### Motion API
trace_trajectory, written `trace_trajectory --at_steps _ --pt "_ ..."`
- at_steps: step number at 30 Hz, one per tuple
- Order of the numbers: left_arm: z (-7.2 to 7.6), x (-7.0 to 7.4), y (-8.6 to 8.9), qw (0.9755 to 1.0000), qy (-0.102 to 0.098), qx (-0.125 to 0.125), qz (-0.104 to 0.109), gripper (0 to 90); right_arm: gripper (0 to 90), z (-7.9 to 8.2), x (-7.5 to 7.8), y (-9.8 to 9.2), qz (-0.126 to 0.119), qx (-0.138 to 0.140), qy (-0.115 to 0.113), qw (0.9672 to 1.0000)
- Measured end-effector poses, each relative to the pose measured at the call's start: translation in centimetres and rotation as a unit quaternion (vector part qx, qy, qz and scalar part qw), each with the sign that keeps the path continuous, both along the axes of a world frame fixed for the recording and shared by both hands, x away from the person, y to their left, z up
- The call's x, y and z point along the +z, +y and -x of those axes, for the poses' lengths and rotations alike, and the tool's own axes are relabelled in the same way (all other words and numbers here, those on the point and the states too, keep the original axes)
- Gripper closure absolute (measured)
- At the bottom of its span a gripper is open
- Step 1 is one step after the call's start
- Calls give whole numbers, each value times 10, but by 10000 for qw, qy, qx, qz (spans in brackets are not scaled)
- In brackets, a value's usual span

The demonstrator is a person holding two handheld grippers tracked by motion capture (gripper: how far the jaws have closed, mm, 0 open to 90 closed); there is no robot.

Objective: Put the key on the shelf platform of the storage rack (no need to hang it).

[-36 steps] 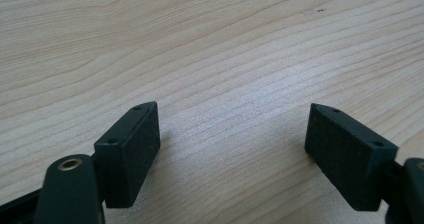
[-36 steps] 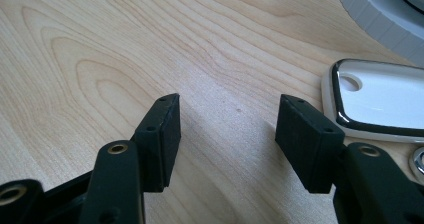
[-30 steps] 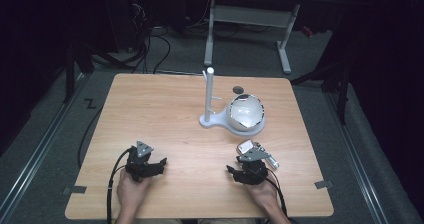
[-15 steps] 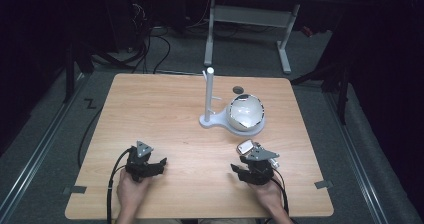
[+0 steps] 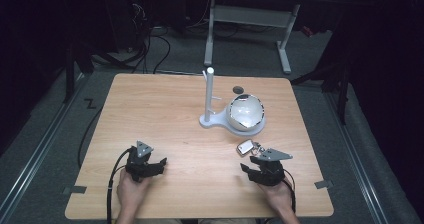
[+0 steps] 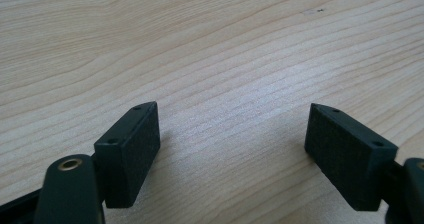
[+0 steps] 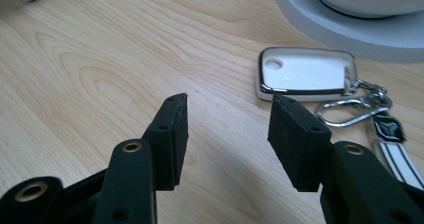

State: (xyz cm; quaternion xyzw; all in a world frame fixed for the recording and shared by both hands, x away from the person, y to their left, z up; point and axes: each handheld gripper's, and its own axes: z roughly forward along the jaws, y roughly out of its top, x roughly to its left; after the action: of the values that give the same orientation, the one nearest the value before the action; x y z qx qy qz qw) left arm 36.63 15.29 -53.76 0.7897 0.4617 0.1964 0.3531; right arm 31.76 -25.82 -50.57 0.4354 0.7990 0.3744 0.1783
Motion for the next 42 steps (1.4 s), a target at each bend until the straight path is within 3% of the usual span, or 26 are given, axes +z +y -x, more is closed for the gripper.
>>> trace_trajectory --at_steps 12,22,31,36,42 --pt "0 0 0 10000 -1 -1 0 225 511 4 6 -23 -111 -265 -86 9996" --pt "0 0 0 10000 0 -2 -3 225 526 -3 11 -45 -208 -573 -74 9981" --pt "0 0 0 10000 -1 -1 -3 225 538 -16 12 -56 -372 -717 37 9967" --pt "0 0 0 10000 -1 0 -1 224 568 -30 11 -63 -260 -846 151 9960" --pt "0 0 0 10000 -1 -1 -8 223 599 -43 9 -62 -149 -802 247 9964"
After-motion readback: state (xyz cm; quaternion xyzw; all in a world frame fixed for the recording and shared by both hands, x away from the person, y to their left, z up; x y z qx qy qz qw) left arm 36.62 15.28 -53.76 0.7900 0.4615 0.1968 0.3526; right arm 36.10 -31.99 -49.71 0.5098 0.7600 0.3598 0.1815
